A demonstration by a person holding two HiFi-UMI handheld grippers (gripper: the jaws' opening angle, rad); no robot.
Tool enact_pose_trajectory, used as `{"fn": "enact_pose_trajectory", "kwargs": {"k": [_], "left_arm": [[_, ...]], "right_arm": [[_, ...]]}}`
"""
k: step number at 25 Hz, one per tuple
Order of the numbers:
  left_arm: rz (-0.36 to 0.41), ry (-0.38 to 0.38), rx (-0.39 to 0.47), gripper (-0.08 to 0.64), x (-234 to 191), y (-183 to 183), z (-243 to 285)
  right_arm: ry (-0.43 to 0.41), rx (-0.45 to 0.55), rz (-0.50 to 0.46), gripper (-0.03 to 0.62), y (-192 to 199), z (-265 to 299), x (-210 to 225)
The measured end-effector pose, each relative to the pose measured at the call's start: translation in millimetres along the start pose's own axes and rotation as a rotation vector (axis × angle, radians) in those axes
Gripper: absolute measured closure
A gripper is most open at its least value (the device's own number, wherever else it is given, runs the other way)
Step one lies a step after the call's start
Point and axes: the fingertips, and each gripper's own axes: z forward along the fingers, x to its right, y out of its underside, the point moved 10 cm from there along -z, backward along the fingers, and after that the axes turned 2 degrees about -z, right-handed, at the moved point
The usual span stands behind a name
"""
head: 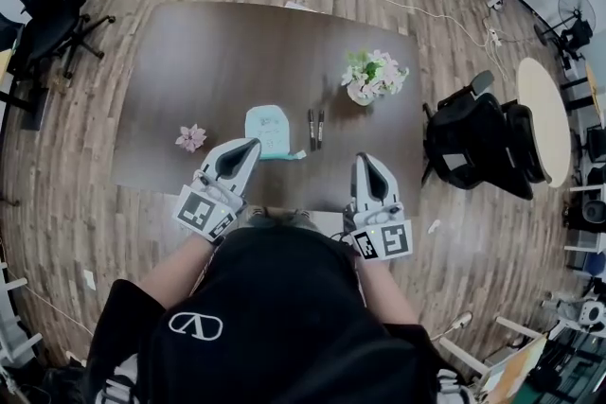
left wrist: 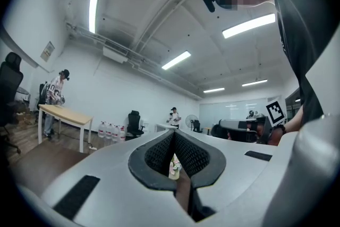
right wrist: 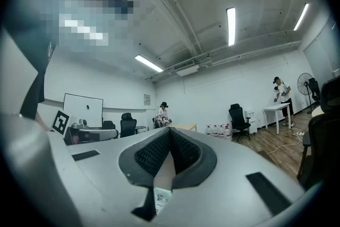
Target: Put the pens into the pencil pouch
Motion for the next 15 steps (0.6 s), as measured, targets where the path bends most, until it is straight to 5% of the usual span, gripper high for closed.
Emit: {"fn": "enact_pose_trajectory", "kwargs": {"k": [7, 9, 10, 11, 12, 15], "left_arm": [[0.031, -0.036, -0.032, 0.558, -8.2, -1.3, 14.0], [0.121, -0.02, -0.1, 0.557, -11.5, 0.7, 21.6], [0.204, -0.021, -0.16, 0.474, -13.1, 2.2, 27.4], [0.301, -0.027, -0.227, 0.217, -13.9, 4.0, 34.5], [0.396, -0.027, -0.292, 0.132, -13.9, 6.8, 41.8], [0.596, 0.039, -0.455, 0.08, -12.6, 27.5, 60.0]], "right_arm": [[-0.041, -0.024, 0.021, 0.606, 1.9, 17.6, 19.2], [-0.05, -0.024, 0.02, 0.606, 1.1, 21.0, 21.9], [-0.053, -0.026, 0.018, 0.606, 0.6, 22.5, 23.7], [-0.054, -0.028, 0.018, 0.606, 0.6, 23.3, 26.4], [-0.052, -0.032, 0.019, 0.606, 1.3, 22.9, 29.9], [-0.035, -0.047, 0.035, 0.606, 8.2, 14.9, 42.0]]}}
